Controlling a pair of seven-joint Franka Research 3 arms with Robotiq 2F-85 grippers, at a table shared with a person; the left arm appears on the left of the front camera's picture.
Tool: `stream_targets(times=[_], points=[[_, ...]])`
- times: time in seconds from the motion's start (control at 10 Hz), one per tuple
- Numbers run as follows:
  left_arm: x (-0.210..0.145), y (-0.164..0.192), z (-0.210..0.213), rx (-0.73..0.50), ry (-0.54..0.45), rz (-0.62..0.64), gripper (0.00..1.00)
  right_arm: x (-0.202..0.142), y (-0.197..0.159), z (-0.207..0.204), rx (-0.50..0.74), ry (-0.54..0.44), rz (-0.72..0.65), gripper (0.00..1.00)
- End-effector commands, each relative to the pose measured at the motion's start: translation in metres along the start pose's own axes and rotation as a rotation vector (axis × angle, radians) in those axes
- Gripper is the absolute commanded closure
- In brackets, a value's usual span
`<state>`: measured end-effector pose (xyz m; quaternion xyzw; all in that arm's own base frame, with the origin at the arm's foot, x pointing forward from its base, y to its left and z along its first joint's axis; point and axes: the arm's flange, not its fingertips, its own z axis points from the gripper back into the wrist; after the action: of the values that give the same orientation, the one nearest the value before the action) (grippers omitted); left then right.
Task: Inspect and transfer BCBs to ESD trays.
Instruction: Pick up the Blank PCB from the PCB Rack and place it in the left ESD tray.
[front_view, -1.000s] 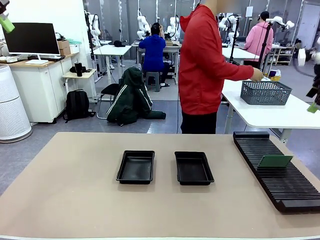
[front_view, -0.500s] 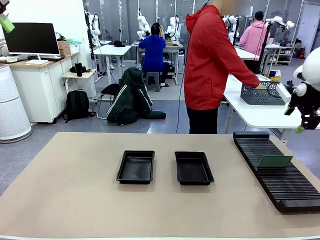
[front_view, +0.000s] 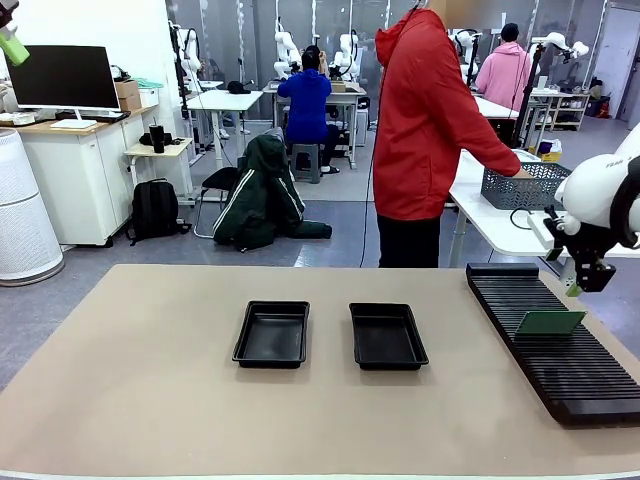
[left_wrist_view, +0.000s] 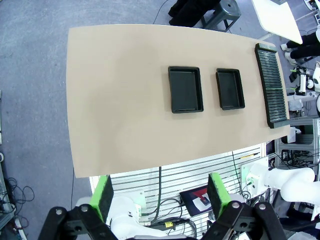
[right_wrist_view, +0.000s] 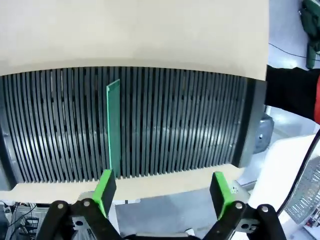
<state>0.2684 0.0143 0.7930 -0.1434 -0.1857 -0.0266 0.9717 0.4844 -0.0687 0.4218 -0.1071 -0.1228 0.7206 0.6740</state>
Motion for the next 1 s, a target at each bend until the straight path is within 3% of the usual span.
stream_targets(times=[0.0, 0.9], points=[[-0.002, 0.0, -0.001, 0.0, -0.002, 0.001, 0.0, -0.001, 0.009, -0.017, -0.009, -0.017, -0.01, 0.0], [-0.002, 0.0, -0.001, 0.0, -0.002, 0.001, 0.0, 0.004, 0.041, -0.059, 0.036, -0.062, -0.071, 0.0]])
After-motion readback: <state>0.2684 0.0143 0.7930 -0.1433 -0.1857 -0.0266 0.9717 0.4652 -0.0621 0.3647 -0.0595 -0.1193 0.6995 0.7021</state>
